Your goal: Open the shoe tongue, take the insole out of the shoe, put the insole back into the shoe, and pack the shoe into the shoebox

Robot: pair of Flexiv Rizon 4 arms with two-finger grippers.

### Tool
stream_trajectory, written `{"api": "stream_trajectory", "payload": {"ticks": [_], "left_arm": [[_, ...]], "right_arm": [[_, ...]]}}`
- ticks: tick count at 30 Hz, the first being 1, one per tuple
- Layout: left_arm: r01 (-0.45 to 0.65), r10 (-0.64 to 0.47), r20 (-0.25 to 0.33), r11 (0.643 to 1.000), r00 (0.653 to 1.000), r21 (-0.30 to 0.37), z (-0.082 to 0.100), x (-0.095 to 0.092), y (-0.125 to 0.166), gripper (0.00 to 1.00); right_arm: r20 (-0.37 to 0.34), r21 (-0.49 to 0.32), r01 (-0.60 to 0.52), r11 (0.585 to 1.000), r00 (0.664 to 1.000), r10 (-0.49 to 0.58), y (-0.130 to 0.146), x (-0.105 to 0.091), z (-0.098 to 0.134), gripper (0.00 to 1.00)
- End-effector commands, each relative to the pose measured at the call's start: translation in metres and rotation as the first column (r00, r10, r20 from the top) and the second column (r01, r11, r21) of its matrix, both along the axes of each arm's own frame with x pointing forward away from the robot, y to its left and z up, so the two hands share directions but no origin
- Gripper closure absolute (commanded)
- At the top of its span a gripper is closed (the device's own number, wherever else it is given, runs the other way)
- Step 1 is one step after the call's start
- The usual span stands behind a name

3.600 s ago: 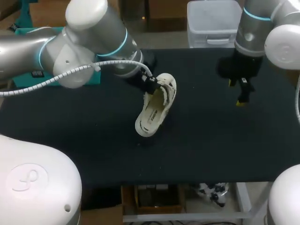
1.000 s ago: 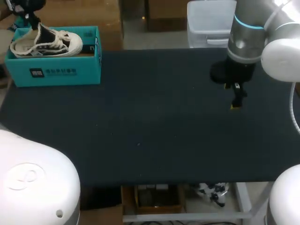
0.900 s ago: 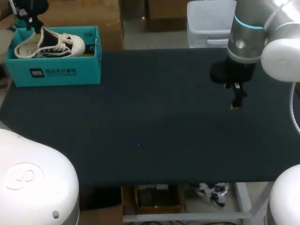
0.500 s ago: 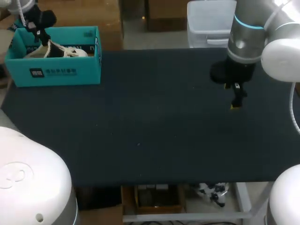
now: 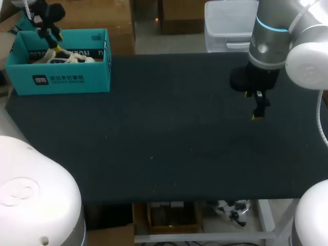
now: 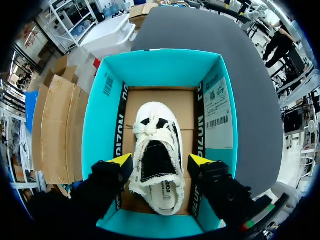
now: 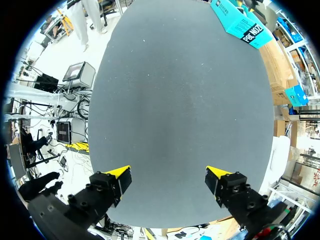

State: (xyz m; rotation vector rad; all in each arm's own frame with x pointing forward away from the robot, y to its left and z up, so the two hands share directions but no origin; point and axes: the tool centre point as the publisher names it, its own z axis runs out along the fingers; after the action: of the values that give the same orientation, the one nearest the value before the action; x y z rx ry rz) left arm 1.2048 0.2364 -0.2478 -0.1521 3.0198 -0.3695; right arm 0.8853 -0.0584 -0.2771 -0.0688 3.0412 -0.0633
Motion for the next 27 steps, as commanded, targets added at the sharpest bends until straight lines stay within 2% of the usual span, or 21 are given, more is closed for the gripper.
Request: {"api": "stream_trajectory", "payload": {"ticks": [1, 5, 11, 15, 18, 27], "left_arm": [[-0.002, 0.000, 0.082, 0.999, 0.997, 0.035, 0.047, -0.037, -0.015, 0.00], [0.007, -0.012, 0.105, 0.999, 0.994, 0.048, 0.071, -0.064, -0.034, 0.00], [-0.001, -0.012, 0.125, 0.995, 0.992, 0.101, 0.092, -0.102, -0.058, 0.00], [-0.006, -0.018, 0.156, 0.989, 0.988, 0.148, 0.098, -0.129, -0.072, 0.00], [-0.013, -0.012, 0.164, 0.989, 0.986, 0.149, 0.101, -0.144, -0.077, 0.00], [-0.045, 0.012, 0.186, 0.984, 0.982, 0.172, 0.101, -0.174, -0.092, 0.00]], "right_arm": [[0.001, -0.001, 0.000, 1.000, 1.000, 0.000, 0.000, -0.001, 0.000, 0.00], [0.001, -0.001, 0.000, 1.000, 1.000, 0.000, 0.000, -0.001, 0.000, 0.00], [0.001, -0.001, 0.000, 1.000, 1.000, 0.000, 0.000, -0.001, 0.000, 0.00], [0.001, -0.001, 0.000, 1.000, 1.000, 0.000, 0.000, -0.001, 0.000, 0.00], [0.001, -0.001, 0.000, 1.000, 1.000, 0.000, 0.000, -0.001, 0.000, 0.00], [0.001, -0.001, 0.000, 1.000, 1.000, 0.000, 0.000, -0.001, 0.000, 0.00]]}}
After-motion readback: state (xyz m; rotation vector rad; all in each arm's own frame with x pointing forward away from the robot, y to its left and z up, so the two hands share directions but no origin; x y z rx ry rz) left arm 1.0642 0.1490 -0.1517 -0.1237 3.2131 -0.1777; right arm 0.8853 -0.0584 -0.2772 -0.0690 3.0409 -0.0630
